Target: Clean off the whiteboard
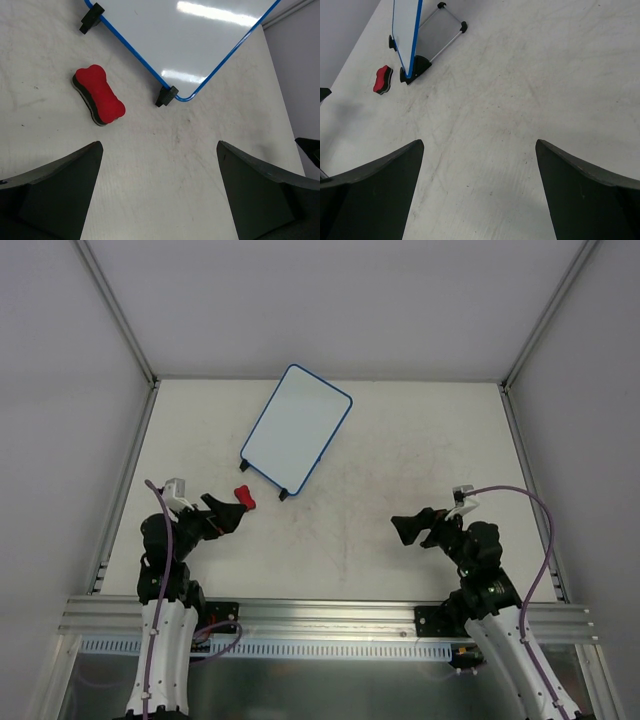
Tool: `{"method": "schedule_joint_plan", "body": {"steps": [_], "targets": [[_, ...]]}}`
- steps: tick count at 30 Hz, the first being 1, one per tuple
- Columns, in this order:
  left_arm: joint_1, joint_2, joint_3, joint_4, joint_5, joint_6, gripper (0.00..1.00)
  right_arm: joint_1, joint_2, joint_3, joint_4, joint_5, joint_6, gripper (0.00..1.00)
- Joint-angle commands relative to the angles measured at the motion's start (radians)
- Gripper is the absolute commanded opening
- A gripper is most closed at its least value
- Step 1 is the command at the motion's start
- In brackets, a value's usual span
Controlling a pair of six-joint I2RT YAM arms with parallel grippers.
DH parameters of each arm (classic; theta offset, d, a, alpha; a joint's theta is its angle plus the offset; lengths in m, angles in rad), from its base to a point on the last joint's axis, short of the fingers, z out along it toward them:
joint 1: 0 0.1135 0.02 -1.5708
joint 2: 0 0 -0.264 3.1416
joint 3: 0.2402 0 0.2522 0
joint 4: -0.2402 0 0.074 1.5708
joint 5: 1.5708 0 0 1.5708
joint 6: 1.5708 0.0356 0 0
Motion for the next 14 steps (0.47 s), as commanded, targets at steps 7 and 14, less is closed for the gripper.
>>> {"method": "schedule_joint_plan", "body": {"steps": [7,14], "targets": [[0.004,0.15,0.029,0.023,-0.041,0.034,0.99,0.004,-0.074,0.0,-0.041,0.088,-0.015,0.99],[0.004,0.153,0.026,0.023,-0.048,0.037,0.99,0.004,-0.083,-0.001,-0.043,0.1,-0.019,0.99]]}}
